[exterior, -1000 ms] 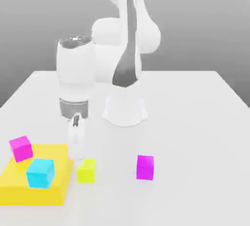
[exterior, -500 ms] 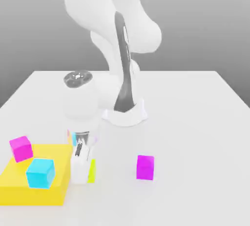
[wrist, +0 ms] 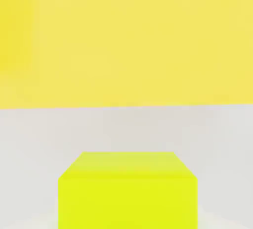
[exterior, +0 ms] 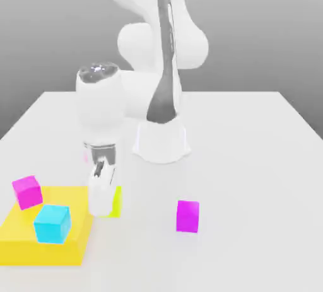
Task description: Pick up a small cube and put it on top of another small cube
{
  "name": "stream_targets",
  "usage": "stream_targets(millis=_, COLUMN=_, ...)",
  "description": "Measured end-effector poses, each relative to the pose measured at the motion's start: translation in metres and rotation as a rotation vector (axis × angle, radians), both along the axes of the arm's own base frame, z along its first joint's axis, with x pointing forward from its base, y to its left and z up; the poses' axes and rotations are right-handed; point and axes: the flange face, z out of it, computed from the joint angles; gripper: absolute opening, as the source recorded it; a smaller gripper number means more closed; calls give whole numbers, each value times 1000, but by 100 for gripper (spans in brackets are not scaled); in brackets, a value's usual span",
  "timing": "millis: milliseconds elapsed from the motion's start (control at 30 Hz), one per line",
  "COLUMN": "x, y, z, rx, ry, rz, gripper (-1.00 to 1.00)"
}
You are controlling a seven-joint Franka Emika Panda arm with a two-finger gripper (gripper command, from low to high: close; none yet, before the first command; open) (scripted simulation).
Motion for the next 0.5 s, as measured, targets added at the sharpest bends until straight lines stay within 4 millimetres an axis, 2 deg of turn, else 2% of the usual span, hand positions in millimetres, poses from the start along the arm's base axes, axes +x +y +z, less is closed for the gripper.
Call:
stream_targets(millis=133, x=12, y=-71, z=51, rx=-41, ry=0, rz=-22, gripper=-100)
stream_targets(millis=200, x=7, y=-105, z=73, rx=-37, ry=6, rz=-67, gripper=-100)
stream_targets(millis=300, x=-12, y=-154, z=105, rx=-10, ry=8, rz=-158, gripper=-100)
stream_targets(millis=367, x=-22, y=-166, z=93, rx=18, ry=10, rz=-218, gripper=-100)
stream_targets(millis=467, x=-26, y=-170, z=55, rx=26, ry=11, rz=-236, gripper=-100)
stream_targets(millis=500, x=-26, y=-169, z=44, rx=27, ry=11, rz=-238, gripper=100)
